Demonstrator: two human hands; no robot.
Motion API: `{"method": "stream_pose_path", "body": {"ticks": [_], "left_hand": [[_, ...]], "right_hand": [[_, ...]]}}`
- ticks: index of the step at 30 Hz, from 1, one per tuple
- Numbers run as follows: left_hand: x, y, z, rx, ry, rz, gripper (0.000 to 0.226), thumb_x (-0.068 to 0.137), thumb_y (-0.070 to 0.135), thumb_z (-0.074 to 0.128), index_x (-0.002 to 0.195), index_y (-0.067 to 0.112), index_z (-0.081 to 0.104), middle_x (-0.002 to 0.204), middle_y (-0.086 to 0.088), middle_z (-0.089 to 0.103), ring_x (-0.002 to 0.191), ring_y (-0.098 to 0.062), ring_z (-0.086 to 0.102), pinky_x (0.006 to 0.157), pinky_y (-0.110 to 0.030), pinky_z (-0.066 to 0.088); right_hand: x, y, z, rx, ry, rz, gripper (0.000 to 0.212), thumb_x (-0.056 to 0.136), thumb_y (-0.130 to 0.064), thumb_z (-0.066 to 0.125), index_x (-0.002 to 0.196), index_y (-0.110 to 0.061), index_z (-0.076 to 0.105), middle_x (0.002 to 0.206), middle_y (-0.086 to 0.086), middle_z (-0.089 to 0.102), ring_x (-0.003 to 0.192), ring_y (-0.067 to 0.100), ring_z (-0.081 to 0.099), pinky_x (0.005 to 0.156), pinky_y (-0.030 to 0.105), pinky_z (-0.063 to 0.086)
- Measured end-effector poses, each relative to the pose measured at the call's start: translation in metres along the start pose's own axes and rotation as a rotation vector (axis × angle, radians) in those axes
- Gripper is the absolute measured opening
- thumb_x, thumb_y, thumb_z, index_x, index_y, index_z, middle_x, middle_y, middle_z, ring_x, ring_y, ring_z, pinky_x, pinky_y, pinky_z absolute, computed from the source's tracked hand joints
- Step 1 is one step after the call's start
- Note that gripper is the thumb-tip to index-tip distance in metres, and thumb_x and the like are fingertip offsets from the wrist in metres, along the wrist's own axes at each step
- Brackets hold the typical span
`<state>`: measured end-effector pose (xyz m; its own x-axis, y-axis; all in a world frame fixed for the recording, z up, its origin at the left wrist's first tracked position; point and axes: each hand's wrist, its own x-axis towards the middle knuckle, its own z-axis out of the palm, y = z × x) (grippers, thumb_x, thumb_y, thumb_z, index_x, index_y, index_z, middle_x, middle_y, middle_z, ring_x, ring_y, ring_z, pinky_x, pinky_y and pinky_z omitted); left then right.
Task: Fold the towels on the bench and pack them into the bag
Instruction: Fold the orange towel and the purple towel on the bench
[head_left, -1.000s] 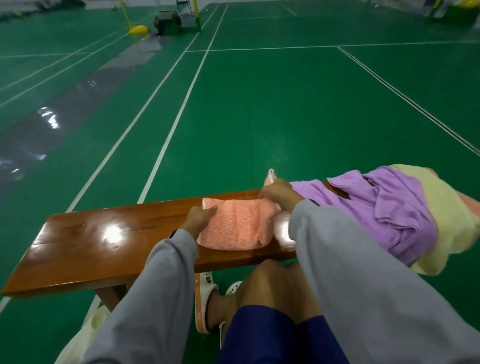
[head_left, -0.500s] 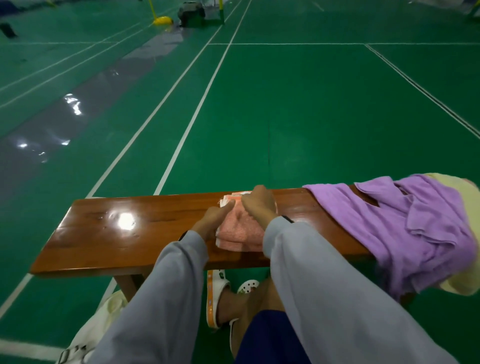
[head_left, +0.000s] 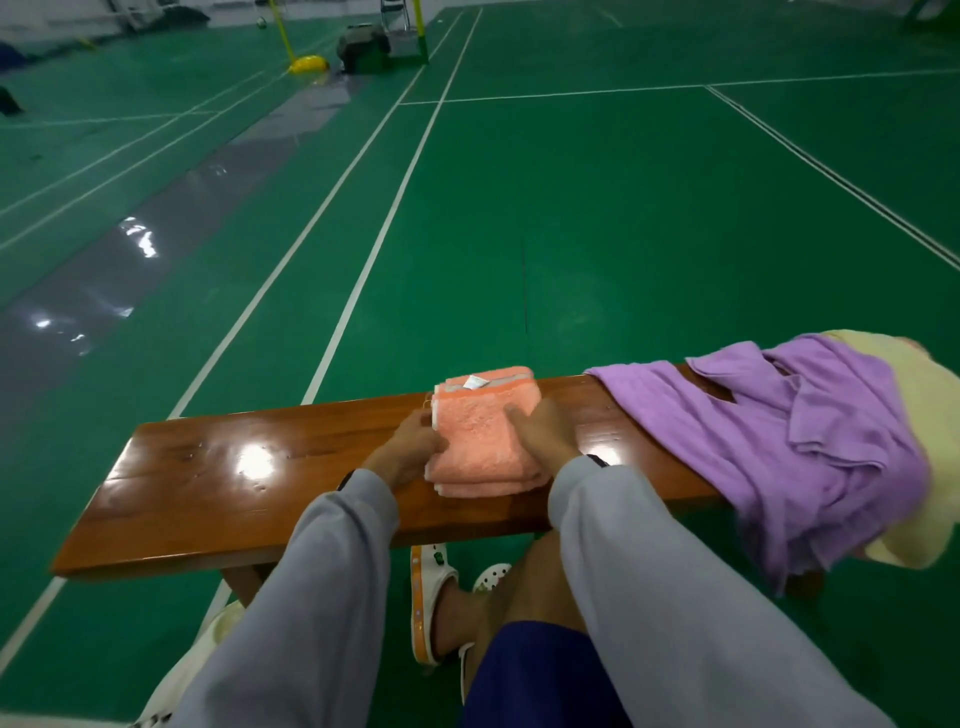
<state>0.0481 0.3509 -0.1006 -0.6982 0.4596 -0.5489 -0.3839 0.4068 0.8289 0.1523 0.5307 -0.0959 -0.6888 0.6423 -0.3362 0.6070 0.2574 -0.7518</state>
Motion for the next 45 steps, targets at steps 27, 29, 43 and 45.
{"method": "stream_pose_path", "body": {"ticks": [27, 29, 43, 45], "left_hand": [[0.05, -0.03, 0.055, 1.27, 0.4, 0.548, 0.062, 0.104, 0.052, 0.004, 0.163, 0.033, 0.006, 0.171, -0.001, -0.001, 0.157, -0.027, -0.01, 0.125, -0.057, 0.001], [0.044, -0.019, 0.062, 1.364, 0.409, 0.482, 0.063, 0.103, 0.053, 0.007, 0.163, 0.033, 0.011, 0.171, -0.005, 0.006, 0.157, -0.033, -0.002, 0.124, -0.06, 0.0], [0.023, 0.048, 0.261, 0.695, 0.12, 0.44, 0.027, 0.09, 0.025, 0.058, 0.081, 0.003, 0.069, 0.084, -0.017, 0.073, 0.078, -0.036, 0.07, 0.068, -0.035, 0.053], [0.029, 0.043, 0.286, 0.455, 0.034, 0.265, 0.031, 0.083, 0.032, 0.061, 0.078, 0.002, 0.067, 0.078, -0.017, 0.073, 0.069, -0.034, 0.072, 0.07, -0.044, 0.062]], "right_hand": [[0.046, 0.022, 0.036, -0.729, 0.027, -0.484, 0.066, 0.106, -0.051, 0.017, 0.163, -0.021, 0.002, 0.17, 0.009, -0.003, 0.156, 0.033, -0.005, 0.125, 0.057, 0.003], [0.044, 0.019, 0.024, -0.761, -0.029, -0.494, 0.067, 0.106, -0.052, 0.017, 0.163, -0.02, 0.001, 0.17, 0.008, -0.003, 0.156, 0.032, -0.004, 0.124, 0.058, 0.003], [0.046, 0.11, -0.155, -0.773, 0.215, -0.114, 0.063, 0.096, -0.036, 0.05, 0.15, -0.007, 0.034, 0.157, 0.025, 0.028, 0.146, 0.04, 0.028, 0.119, 0.051, 0.021], [0.051, 0.133, -0.177, -0.729, 0.233, -0.04, 0.06, 0.095, -0.032, 0.051, 0.147, -0.006, 0.036, 0.152, 0.021, 0.038, 0.14, 0.038, 0.037, 0.114, 0.049, 0.029]]}}
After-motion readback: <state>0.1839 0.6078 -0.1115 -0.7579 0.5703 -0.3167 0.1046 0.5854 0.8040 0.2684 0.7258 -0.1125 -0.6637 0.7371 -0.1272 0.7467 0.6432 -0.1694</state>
